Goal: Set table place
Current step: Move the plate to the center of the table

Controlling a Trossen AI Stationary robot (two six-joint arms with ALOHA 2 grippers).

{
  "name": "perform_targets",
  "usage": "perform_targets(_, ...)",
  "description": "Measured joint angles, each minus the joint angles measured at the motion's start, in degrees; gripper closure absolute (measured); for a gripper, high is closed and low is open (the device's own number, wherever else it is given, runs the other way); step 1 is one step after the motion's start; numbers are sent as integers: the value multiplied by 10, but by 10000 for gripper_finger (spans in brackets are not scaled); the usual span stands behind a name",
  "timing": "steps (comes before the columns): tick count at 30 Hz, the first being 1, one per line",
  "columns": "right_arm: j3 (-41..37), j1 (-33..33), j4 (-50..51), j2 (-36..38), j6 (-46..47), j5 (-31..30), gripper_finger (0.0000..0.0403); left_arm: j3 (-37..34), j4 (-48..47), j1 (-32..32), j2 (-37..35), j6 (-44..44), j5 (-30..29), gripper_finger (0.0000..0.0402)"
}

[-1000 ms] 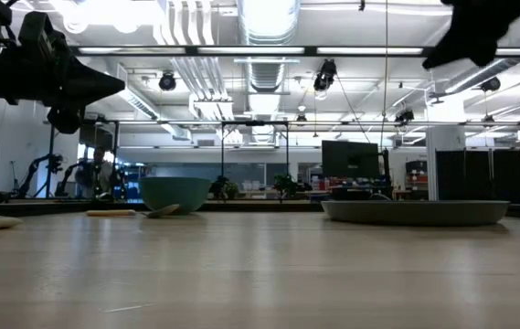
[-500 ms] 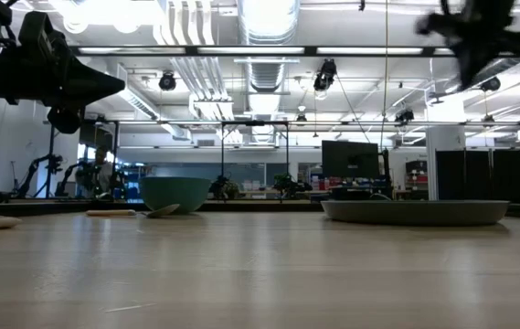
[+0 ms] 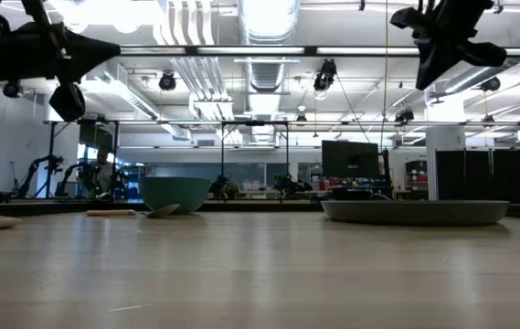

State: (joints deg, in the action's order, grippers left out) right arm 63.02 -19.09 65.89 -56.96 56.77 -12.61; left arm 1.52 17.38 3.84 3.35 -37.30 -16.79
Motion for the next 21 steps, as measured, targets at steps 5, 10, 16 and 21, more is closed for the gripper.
perform_targets(5, -10, -21, -10, -2, -16, 34, 394, 0, 39, 0, 0, 18, -2, 400)
perform_targets(10, -10, -5, -72, -5, -32, -31, 394, 0, 77, -1, 0, 15, 9, 400)
perform_targets(16, -12, -69, 28, -65, -161, 83, 394, 0, 77, -1, 3, -72, 13, 400)
perform_targets(21, -12, -188, 107, -157, -340, 90, 390, 0, 72, -1, 26, -57, 14, 400)
